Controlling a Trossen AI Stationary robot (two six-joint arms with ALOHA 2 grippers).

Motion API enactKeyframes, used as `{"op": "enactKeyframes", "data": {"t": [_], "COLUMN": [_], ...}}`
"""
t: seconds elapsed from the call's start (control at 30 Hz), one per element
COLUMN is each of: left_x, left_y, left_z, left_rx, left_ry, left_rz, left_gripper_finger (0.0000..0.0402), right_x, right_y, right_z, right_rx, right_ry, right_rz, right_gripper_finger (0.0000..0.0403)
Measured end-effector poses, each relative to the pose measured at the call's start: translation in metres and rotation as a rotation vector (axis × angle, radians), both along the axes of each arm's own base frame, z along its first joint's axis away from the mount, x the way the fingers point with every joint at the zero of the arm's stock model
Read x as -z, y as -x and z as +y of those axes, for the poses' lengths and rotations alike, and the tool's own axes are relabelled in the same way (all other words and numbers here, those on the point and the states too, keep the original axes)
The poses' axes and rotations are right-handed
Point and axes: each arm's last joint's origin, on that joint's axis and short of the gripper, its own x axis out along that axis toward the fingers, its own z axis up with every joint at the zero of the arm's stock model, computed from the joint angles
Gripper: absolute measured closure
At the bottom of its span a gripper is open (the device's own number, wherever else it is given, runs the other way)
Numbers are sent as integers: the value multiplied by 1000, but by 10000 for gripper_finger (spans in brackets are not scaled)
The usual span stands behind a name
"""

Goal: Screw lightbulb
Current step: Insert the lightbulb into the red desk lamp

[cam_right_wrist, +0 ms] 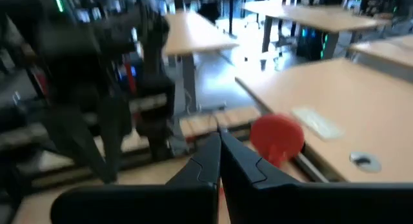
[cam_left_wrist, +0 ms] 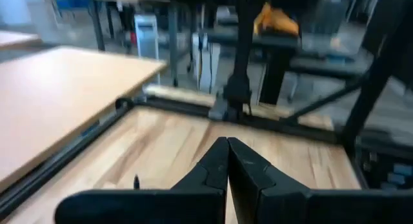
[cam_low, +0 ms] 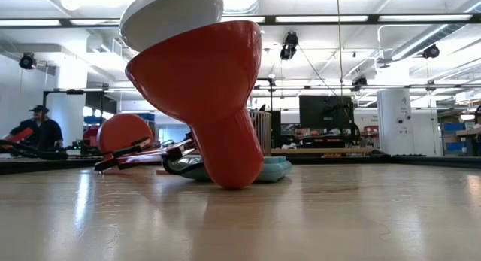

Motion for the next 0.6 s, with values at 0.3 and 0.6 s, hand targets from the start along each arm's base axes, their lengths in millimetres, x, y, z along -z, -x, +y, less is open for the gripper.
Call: {"op": "enactKeyframes", "data": {"t": [0.3, 0.6], "left_x": [60, 97], "left_y": [15, 16], "left_z": [-12, -30], "left_rx": [27, 2], "left_ry": [-1, 61], "left_rz": [2, -60], "left_gripper_finger": [401, 401], "right_x": [65, 61], "right_y": [-58, -27], "right_z": [4, 3], "right_rx": [-109, -179], "right_ry": [85, 167], "right_rz": [183, 245], "right_gripper_finger": [403, 403]}}
